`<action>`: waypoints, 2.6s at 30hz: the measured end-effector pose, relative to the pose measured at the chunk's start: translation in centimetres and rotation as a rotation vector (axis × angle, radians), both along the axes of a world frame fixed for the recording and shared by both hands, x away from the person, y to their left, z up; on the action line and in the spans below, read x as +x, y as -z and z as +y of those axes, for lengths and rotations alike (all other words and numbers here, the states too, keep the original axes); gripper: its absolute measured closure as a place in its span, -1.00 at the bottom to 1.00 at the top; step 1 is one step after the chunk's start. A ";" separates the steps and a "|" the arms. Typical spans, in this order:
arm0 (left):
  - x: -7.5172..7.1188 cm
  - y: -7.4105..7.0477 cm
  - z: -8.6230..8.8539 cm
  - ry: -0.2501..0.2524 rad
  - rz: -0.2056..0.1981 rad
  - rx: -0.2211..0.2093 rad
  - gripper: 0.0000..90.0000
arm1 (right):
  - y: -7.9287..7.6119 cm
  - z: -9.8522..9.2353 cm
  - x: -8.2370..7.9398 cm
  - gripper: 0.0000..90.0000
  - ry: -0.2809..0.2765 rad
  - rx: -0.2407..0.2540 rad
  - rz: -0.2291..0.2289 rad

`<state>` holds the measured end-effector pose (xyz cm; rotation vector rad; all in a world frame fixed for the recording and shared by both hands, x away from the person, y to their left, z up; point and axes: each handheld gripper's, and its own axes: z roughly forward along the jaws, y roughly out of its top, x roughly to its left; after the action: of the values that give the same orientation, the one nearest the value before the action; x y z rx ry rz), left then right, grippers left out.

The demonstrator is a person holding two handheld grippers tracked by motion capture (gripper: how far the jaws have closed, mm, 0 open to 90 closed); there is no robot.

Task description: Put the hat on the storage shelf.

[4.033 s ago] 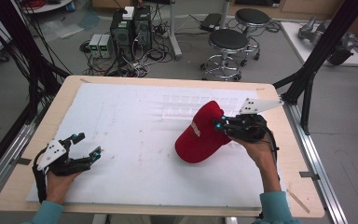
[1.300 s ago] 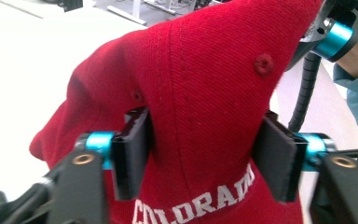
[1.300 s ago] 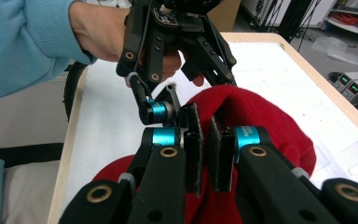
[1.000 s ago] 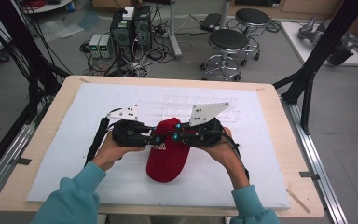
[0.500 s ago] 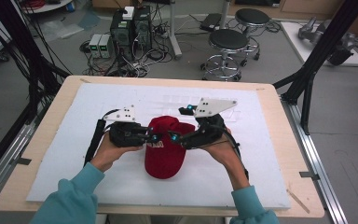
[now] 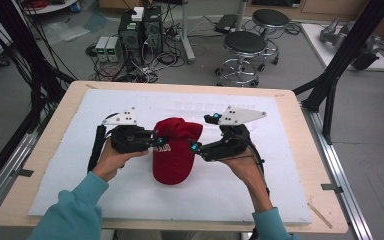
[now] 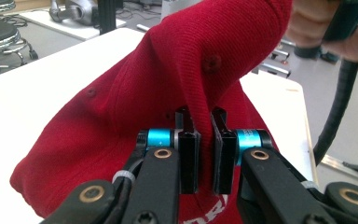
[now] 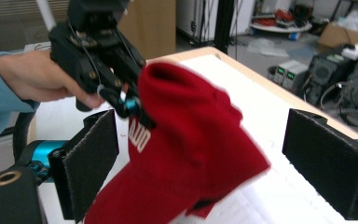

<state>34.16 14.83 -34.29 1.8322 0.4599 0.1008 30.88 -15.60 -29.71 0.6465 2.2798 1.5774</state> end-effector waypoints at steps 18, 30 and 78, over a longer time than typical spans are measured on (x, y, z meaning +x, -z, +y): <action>0.3 -1.9 1.0 -0.052 -0.049 -0.025 0.86 | 4.1 1.1 -0.4 -0.68 0.009 0.030 0.186; 0.1 -2.8 0.8 -0.047 -0.079 -0.043 0.86 | 4.4 1.7 0.1 0.00 -0.043 0.041 0.264; 0.5 -2.4 3.3 -0.189 -0.048 -0.071 -0.64 | 3.5 -0.6 0.9 0.91 0.079 0.164 0.085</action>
<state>34.66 18.15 -31.85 1.7097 0.5948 0.2544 31.75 -16.25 -33.23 0.8496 2.1692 1.7423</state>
